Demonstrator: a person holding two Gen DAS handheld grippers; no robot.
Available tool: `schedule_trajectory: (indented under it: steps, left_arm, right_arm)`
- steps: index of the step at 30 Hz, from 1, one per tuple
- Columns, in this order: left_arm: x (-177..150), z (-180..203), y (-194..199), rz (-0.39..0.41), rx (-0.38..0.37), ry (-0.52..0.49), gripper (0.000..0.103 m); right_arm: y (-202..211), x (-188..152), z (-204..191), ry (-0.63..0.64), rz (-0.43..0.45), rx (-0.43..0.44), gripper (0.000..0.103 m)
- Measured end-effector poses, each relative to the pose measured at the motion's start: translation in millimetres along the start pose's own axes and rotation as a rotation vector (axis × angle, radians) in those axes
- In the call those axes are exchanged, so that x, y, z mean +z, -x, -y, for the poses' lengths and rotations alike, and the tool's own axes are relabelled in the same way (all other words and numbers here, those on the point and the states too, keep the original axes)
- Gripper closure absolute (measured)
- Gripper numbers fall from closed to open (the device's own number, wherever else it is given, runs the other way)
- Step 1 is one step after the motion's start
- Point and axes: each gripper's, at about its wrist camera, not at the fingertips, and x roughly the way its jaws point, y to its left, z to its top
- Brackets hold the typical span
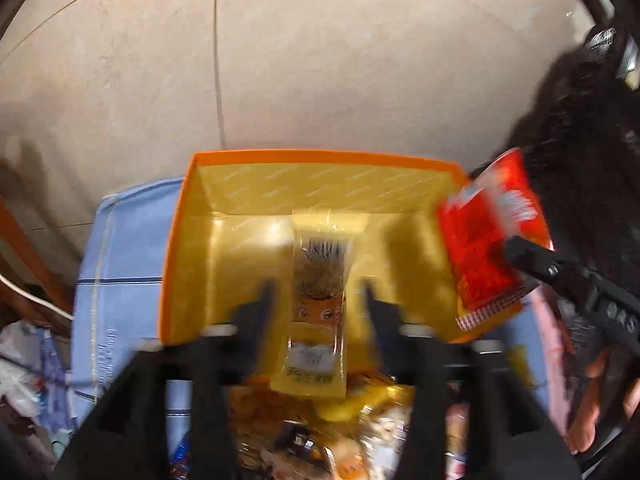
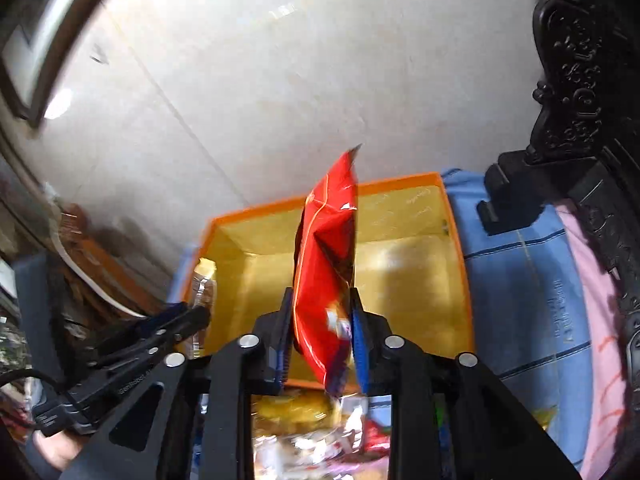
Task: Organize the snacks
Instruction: 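Carry the candy bar and red chip bag into the orange box, release both, then grasp the white bun pack with the left gripper while the right grasps a yellow bun pack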
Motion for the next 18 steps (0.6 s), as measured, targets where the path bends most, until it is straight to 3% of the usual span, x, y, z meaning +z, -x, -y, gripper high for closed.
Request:
schedule_trajectory:
  steps: [1,3,10,18]
  left_arm:
    - [-2,-1,5,0.034,0.036,-0.003,0.007]
    - [-9,-6,16,0.087,0.041,-0.008,0.006]
    - [-62,-38,47,0.041,-0.019,0.022,0.006]
    - [-164,-54,52,-0.109,-0.011,0.056,0.005]
  right_arm:
    - [3,-4,-1,0.016,0.021,-0.028,0.034]
    - [15,-16,1,0.048,0.07,-0.016,0.029]
    - [39,-94,17,0.059,-0.021,0.029,0.022]
    - [58,-193,37,-0.04,-0.174,0.01,0.021]
